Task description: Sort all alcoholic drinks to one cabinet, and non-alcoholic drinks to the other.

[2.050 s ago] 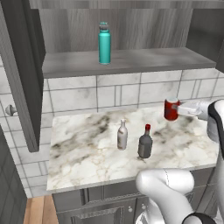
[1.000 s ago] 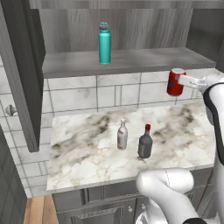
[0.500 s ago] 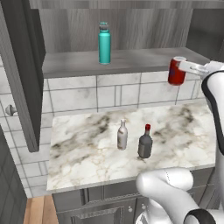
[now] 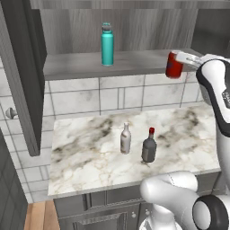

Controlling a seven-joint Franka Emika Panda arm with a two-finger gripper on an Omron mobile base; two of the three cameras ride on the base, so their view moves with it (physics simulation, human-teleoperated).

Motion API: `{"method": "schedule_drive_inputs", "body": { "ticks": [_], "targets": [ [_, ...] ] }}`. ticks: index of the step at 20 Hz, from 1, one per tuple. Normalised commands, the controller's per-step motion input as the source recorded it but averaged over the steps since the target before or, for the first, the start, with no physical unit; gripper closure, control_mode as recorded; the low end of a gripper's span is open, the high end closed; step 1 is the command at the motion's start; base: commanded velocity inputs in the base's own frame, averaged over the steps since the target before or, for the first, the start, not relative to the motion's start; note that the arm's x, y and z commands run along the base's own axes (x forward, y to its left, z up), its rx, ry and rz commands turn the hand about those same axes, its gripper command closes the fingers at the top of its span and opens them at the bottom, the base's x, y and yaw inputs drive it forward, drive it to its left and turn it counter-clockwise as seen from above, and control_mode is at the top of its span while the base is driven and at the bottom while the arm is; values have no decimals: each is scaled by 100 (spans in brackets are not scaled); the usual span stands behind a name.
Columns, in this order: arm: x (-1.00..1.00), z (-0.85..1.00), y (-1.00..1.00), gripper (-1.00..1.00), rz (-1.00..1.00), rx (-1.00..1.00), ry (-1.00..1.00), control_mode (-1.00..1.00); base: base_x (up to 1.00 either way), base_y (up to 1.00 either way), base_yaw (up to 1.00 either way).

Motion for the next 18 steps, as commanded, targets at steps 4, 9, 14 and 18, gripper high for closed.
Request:
{"method": "schedule_drive_inputs", "body": {
  "ticks": [4,9,14,18],
  "targets": [
    [56,9,0,100,0,3,0,-100,0,0,0],
    [44,11,2,100,0,1,0,-100,0,0,0],
    [43,3,0,100,-1,0,0,-100,0,0,0],
    [44,0,0,100,-1,0,0,-100,0,0,0]
  ]
}}
